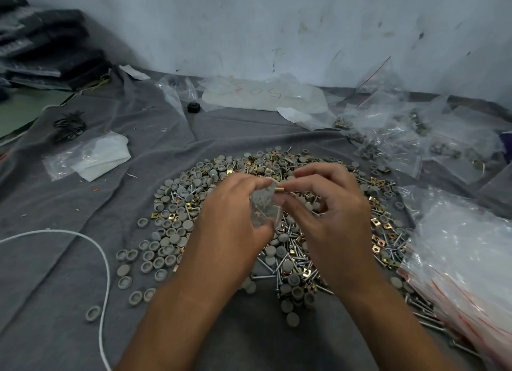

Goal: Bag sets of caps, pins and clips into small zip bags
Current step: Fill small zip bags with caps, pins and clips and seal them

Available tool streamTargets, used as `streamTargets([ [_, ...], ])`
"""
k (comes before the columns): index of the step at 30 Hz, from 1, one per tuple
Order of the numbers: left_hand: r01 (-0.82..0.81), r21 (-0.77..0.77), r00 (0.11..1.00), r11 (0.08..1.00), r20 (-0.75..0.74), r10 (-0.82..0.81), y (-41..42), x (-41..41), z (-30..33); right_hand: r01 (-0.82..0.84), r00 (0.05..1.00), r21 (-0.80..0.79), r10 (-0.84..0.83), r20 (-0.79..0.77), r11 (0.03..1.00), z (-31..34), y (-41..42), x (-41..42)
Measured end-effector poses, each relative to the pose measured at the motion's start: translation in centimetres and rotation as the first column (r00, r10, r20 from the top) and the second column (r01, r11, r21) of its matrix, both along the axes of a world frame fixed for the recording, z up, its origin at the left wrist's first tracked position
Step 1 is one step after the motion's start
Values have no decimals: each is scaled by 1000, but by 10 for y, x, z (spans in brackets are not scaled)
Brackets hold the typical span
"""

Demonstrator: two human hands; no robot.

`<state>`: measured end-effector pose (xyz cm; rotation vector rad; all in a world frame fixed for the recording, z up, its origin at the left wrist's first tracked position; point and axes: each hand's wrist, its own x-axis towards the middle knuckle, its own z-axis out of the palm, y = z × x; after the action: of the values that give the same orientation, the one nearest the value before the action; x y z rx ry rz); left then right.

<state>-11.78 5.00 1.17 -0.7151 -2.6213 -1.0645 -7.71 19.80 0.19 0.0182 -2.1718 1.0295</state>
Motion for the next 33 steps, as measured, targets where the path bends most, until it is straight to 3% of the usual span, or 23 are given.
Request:
streamTargets([
  [5, 0, 18, 1000, 1000, -12, 0, 0, 1, 1, -3, 1000, 137, 2, 11, 991, -2, -1, 0],
  [9, -29, 8, 1000, 1000, -10, 29, -4, -2, 1, -11, 997, 60, 6, 79, 998, -9, 3, -5],
  [12, -51, 3, 999, 999, -7, 51, -6, -3, 2, -80, 943, 120, 36, 332, 990, -19, 10, -8],
  [15, -48, 8, 999, 999, -20, 48, -7, -3, 3, -211, 837, 358, -22, 547, 910, -34, 7, -8],
  [22, -50, 19, 998, 999, -22, 50, -8, -3, 3, -155, 846, 489, -140, 514, 858, -42, 2, -11],
  [28, -52, 12, 998, 999, -23, 52, -10, -2, 3, -127, 891, 297, -23, 454, 947, -39, 9, -12],
  [33, -43, 13, 999, 999, -18, 43, -9, -2, 4, -191, 834, 459, -103, 542, 868, -43, 5, -10],
])
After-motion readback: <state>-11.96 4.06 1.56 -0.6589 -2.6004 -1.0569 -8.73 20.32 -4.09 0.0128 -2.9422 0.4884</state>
